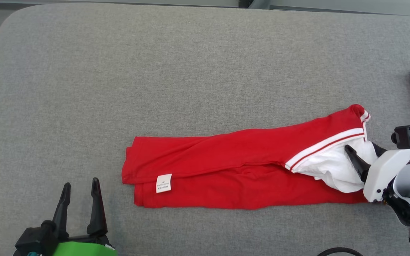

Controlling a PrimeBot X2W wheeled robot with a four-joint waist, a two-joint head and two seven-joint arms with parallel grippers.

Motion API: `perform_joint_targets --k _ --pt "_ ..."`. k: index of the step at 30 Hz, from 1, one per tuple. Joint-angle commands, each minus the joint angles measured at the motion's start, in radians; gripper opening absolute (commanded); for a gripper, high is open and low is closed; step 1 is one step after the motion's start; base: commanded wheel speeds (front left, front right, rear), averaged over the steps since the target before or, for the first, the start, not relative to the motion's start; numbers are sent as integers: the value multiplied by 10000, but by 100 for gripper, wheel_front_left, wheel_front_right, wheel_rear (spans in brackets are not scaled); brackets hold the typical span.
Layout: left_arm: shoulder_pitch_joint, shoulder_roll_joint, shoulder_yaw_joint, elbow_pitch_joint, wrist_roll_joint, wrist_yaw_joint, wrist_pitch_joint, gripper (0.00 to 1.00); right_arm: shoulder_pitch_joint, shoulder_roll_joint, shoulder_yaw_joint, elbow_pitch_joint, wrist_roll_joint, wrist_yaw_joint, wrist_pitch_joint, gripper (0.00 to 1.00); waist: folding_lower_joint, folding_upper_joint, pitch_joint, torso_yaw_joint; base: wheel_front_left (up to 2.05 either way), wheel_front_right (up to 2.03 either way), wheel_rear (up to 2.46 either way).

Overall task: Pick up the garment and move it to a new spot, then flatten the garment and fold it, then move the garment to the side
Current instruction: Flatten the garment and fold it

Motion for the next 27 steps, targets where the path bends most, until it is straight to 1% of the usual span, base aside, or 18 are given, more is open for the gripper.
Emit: perform_joint_targets --k 1,4,7,9,11,12,13,15,18,19,23,27 --pt "138 -115 187 28 162 -155 -23 100 63 -98 -5 151 -35 -2 35 100 1 1 -6 169 0 0 0" --pt "163 -349 544 124 547 -503 -23 100 128 -166 -6 506 -26 -3 133 100 1 1 34 247 0 0 0" --pt "124 -517 739 204 770 -740 -24 100 149 -216 -36 870 -14 -12 277 100 1 1 89 308 0 0 0" --pt "77 -561 854 285 857 -863 -23 100 177 -104 67 1085 206 -12 495 100 1 1 133 329 0 0 0" --pt "18 -573 951 403 958 -956 -24 100 218 170 272 1312 638 -8 819 100 1 1 144 314 0 0 0" --pt "0 -587 985 465 997 -977 -24 100 219 349 479 1356 896 5 973 45 1 1 140 285 0 0 0" --pt "-8 -601 1026 506 1035 -1018 -24 100 172 521 579 1391 1232 34 1031 0 1 1 139 237 0 0 0" --pt "-39 -616 1065 570 1105 -1061 -25 100 -2 643 707 1411 1752 49 1001 0 1 1 116 119 0 0 0" --pt "-101 -621 1104 715 1156 -1121 -25 100 -204 291 400 1679 2376 -6 797 0 1 1 -6 -49 0 0 0" --pt "-101 -621 1104 715 1156 -1121 -25 100 -204 291 400 1679 2376 -6 797 0 1 1 -6 -49 0 0 0" --pt "-113 -623 1051 913 1145 -1163 -25 100 -467 -755 -621 2160 2887 -46 508 0 1 1 -271 -208 0 0 0" --pt "86 -616 1018 1001 1161 -1185 -24 100 -567 -1591 -1568 2381 3047 -2 365 0 1 1 -564 -232 0 0 0"
